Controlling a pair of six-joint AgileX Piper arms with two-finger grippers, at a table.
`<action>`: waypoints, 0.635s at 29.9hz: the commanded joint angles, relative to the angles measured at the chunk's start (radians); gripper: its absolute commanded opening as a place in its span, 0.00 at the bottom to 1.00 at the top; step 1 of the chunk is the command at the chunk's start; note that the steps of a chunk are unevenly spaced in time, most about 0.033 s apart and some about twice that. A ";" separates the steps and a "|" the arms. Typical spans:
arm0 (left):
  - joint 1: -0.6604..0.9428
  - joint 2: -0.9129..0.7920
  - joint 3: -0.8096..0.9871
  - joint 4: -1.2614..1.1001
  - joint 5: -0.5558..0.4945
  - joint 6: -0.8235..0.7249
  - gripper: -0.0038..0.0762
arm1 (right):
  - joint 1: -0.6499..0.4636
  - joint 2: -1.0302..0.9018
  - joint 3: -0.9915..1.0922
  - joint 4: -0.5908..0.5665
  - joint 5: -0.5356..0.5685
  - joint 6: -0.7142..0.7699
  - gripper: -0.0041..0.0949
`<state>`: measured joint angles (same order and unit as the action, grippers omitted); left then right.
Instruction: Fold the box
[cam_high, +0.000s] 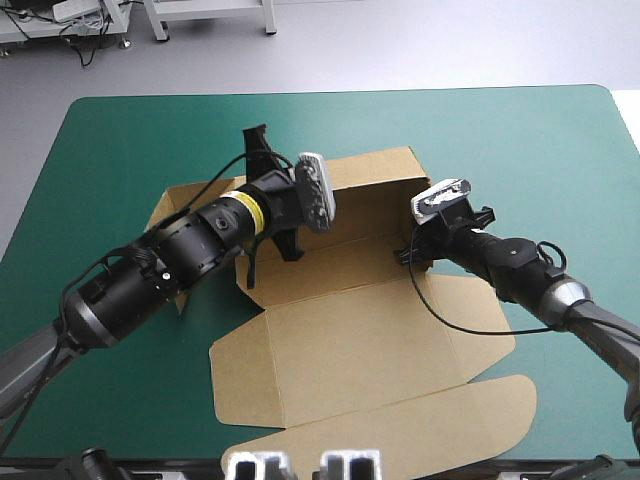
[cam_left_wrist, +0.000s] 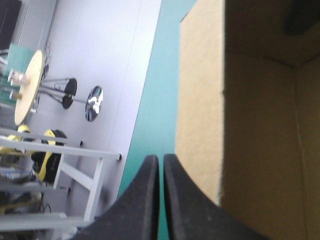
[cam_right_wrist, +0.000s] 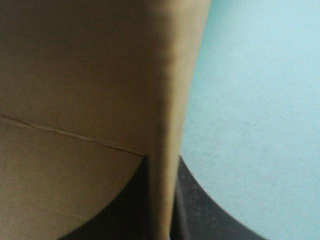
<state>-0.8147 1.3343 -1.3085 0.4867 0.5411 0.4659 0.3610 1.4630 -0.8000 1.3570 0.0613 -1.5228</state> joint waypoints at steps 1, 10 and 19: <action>0.115 -0.036 -0.102 -0.050 0.006 -0.072 0.07 | 0.001 -0.053 -0.028 -0.017 0.016 -0.011 0.02; 0.669 -0.026 -0.241 -0.539 0.248 -0.002 0.07 | -0.003 -0.130 -0.032 -0.229 0.126 0.131 0.02; 1.022 -0.018 -0.237 -0.914 0.481 0.113 0.06 | -0.116 -0.133 -0.233 -0.884 0.545 0.770 0.02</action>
<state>0.1528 1.3437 -1.5157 -0.2927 1.0280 0.5267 0.2668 1.3653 -0.9336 0.6422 0.4499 -0.9316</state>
